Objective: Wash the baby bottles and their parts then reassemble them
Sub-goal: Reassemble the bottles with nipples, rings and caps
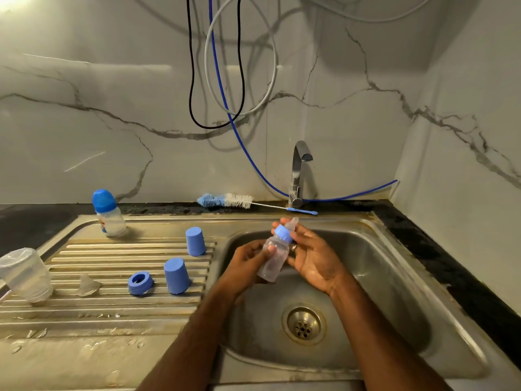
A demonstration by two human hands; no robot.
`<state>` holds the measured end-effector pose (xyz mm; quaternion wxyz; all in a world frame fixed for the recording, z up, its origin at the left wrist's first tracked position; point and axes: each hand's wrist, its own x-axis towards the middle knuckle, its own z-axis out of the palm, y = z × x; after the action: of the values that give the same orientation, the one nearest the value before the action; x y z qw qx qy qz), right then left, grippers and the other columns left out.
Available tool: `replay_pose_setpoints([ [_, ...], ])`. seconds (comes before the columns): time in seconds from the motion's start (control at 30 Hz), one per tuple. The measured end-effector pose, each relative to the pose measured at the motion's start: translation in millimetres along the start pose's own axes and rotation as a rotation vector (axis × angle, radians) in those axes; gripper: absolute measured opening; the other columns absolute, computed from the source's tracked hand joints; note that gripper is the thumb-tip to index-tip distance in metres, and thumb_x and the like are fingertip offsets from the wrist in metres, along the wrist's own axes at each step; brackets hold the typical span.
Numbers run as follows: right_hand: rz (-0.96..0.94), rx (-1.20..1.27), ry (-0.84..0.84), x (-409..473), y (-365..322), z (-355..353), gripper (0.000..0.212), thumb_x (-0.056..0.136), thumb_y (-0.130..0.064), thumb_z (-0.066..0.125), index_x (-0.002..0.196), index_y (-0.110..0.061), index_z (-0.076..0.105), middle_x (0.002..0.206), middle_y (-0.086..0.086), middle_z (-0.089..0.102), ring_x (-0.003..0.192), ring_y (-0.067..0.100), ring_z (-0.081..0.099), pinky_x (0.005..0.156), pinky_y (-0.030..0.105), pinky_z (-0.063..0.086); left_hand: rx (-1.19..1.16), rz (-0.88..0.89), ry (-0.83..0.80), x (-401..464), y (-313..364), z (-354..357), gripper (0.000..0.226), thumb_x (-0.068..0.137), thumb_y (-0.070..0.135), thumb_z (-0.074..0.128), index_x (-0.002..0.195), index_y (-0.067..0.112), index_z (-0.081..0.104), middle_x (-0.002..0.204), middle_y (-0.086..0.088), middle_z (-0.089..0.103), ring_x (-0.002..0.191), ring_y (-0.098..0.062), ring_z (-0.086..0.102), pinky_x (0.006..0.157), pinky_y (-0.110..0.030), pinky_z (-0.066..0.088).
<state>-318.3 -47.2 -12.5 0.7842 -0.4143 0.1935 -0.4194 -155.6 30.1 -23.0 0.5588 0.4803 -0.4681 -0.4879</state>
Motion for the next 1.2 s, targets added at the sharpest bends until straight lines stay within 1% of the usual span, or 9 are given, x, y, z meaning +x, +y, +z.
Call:
replay_pose_setpoints([
  [0.17,-0.081,-0.238,0.174,5,4,6,0.059,0.068,-0.019,0.082,0.123,-0.010,0.063,0.117,0.016,0.071,0.108,0.032,0.070,0.087,0.043,0.059,-0.051,-0.006,-0.123,-3,1,2,0.042,0.092,0.036,0.070,0.125,0.009,0.066,0.119,-0.025,0.067,0.100,-0.032,0.067,0.080,-0.050,0.058],
  [0.43,-0.054,-0.328,0.316,7,15,13,0.088,0.048,-0.044,0.098,0.120,-0.015,0.056,0.109,0.013,0.068,0.102,0.032,0.068,0.081,0.047,0.060,0.177,0.169,-0.130,-6,4,12,0.036,0.096,0.025,0.063,0.128,0.010,0.063,0.115,-0.013,0.072,0.107,-0.030,0.070,0.090,-0.045,0.059],
  [0.53,-0.117,-0.195,0.192,7,13,15,0.068,0.063,-0.049,0.089,0.117,-0.019,0.060,0.114,0.003,0.071,0.106,0.022,0.065,0.080,0.037,0.058,-0.017,0.049,-0.143,-9,7,16,0.042,0.093,0.034,0.059,0.125,0.007,0.064,0.115,-0.027,0.068,0.100,-0.035,0.068,0.075,-0.042,0.061],
  [0.63,-0.012,0.067,0.020,1,3,8,0.057,0.095,-0.043,0.056,0.143,-0.012,0.049,0.144,0.010,0.057,0.132,0.028,0.054,0.102,0.045,0.051,-0.303,-0.119,-0.148,-8,10,12,0.046,0.091,0.039,0.056,0.122,0.006,0.062,0.109,-0.027,0.067,0.090,-0.034,0.067,0.064,-0.039,0.060],
  [0.77,0.031,0.027,-0.004,-2,-1,2,0.049,0.099,-0.032,0.048,0.142,-0.009,0.050,0.143,0.012,0.058,0.131,0.029,0.056,0.104,0.048,0.049,-0.448,-0.197,-0.189,-4,5,5,0.056,0.095,0.047,0.053,0.130,0.003,0.058,0.109,-0.026,0.068,0.083,-0.031,0.069,0.061,-0.037,0.061],
  [0.9,-0.044,-0.245,0.151,1,3,7,0.039,0.071,-0.034,0.080,0.108,-0.020,0.078,0.118,0.010,0.073,0.110,0.025,0.070,0.101,0.048,0.051,0.134,0.169,-0.044,4,-6,-1,0.044,0.091,0.034,0.071,0.127,0.010,0.063,0.113,-0.012,0.072,0.101,-0.026,0.070,0.080,-0.037,0.061],
  [1.0,-0.070,-0.357,0.294,5,9,11,0.045,0.048,-0.045,0.089,0.090,-0.029,0.081,0.099,0.001,0.078,0.097,0.018,0.072,0.099,0.044,0.047,0.420,0.371,0.093,10,-13,-2,0.038,0.093,0.022,0.072,0.128,0.012,0.063,0.114,0.000,0.071,0.104,-0.011,0.069,0.090,-0.030,0.057],
  [1.1,-0.099,-0.350,0.385,9,11,14,0.062,0.047,-0.052,0.089,0.097,-0.017,0.076,0.093,0.006,0.078,0.093,0.028,0.074,0.086,0.045,0.059,0.124,0.131,-0.016,3,-9,5,0.042,0.096,0.042,0.063,0.123,0.010,0.066,0.107,-0.012,0.074,0.091,-0.023,0.072,0.070,-0.034,0.060],
  [1.2,-0.040,-0.163,0.115,6,14,12,0.065,0.076,-0.061,0.076,0.122,-0.016,0.066,0.116,0.006,0.073,0.098,0.025,0.072,0.081,0.046,0.056,-0.349,-0.219,-0.165,-2,0,6,0.058,0.101,0.049,0.049,0.131,0.001,0.059,0.102,-0.028,0.067,0.071,-0.029,0.066,0.050,-0.032,0.054],
])
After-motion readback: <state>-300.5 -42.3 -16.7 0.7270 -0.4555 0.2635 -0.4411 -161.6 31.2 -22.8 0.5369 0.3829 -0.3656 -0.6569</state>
